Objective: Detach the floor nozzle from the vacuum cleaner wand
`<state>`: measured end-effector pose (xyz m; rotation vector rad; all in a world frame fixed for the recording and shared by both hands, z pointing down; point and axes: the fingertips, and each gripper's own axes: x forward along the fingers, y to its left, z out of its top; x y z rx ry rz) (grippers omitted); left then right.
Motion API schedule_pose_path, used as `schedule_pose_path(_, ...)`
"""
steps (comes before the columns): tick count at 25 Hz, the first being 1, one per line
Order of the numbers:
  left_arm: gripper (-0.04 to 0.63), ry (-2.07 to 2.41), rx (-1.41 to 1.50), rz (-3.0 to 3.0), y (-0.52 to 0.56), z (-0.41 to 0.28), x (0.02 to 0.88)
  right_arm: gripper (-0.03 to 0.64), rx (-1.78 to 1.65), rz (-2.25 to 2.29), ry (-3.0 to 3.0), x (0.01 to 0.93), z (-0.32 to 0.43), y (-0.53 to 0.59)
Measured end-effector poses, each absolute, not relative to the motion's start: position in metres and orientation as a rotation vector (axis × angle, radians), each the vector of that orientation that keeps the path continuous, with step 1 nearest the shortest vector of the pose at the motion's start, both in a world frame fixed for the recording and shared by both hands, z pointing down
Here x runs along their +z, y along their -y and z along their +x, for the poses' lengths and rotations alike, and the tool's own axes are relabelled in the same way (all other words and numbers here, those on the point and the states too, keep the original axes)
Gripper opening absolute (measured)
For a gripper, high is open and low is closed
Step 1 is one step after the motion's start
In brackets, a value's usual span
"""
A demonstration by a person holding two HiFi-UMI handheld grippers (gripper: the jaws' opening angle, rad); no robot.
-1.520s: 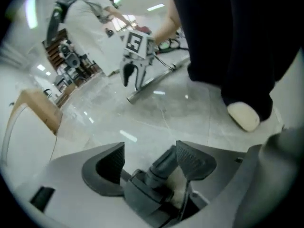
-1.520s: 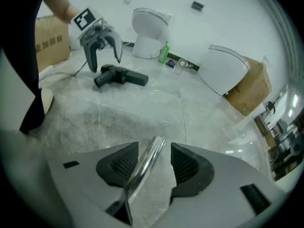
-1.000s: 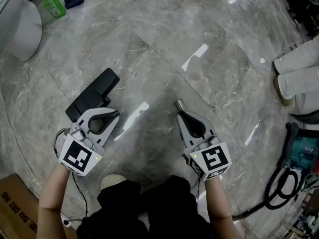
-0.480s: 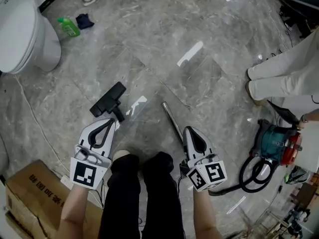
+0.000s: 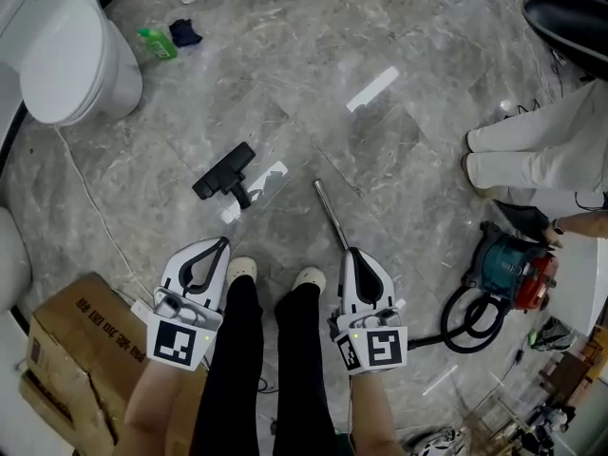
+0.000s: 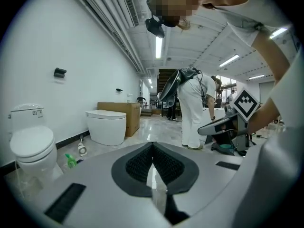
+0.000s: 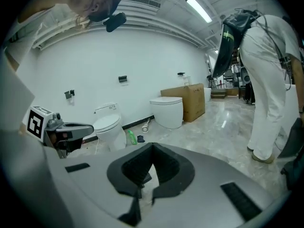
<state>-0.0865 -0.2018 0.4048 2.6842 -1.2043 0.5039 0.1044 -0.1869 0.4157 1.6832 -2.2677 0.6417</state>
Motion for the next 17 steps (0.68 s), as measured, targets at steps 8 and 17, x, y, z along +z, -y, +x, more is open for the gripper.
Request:
schedule_pose_path(8, 0.009, 1.237, 0.438, 2.693, 0.208, -0.084, 0.406, 0.014, 0.588, 1.719, 2.284, 0.419, 0.115, 0.195)
schedule_pose_path(17, 0.009, 1.227, 0.471, 2.665, 0.195, -0.086, 0.423, 0.014, 0.586, 1.722, 2.271, 0.432, 0.124, 0.183)
